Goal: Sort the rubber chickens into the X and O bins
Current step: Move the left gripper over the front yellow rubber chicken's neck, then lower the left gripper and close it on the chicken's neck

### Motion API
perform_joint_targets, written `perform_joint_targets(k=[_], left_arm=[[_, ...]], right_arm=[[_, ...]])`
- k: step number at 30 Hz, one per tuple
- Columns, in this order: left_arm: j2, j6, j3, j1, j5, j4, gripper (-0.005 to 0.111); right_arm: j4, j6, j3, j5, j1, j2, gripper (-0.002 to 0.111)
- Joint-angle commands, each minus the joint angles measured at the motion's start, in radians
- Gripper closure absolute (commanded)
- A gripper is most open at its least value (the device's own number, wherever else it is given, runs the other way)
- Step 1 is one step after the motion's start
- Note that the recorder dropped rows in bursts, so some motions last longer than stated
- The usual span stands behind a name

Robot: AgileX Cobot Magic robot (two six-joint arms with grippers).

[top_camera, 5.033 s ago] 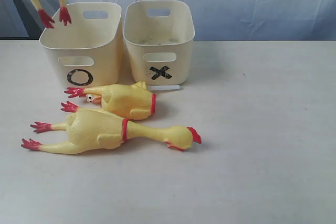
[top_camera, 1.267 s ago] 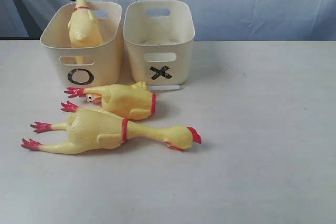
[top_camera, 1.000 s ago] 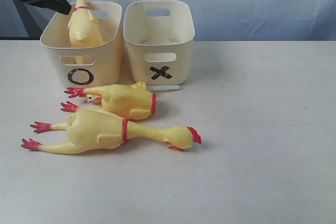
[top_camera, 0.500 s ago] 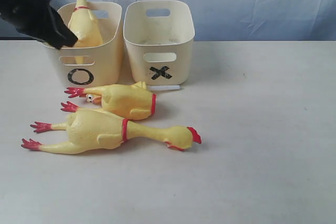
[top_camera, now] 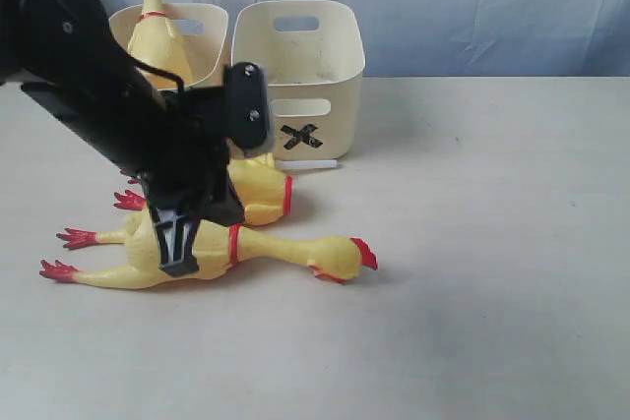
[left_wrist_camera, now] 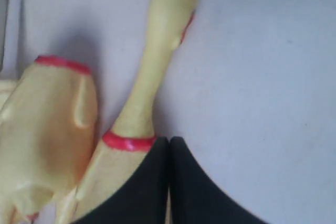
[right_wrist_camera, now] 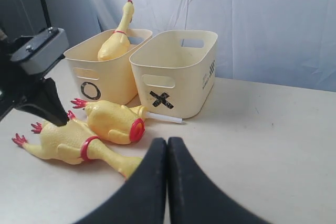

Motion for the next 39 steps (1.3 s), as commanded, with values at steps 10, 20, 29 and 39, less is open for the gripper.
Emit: perform_joint_targets(k=[10,20,29,39], left_arm=[[0.09,0.245,0.014,-0.151,-0.19,-0.059,0.071],[0.216,0.262,0.014,-0.155,-0.334,-0.057,0.056],[0.291,0.264,0.008,-0.155,-0.458,-0.028,0.056],[0.349,0.262,0.008,-0.155,-0.493,-0.007,0.056]], right_arm=[[0.0,-0.006,-0.006,-0.012,0.002,-0.002,0.108],[0.0,-0.006,-0.006,-0.012,0.002,-0.002,0.108],[0.0,-0.006,-0.006,-0.012,0.002,-0.002,0.108],[0.0,-0.006,-0.006,-0.012,0.002,-0.002,0.108]])
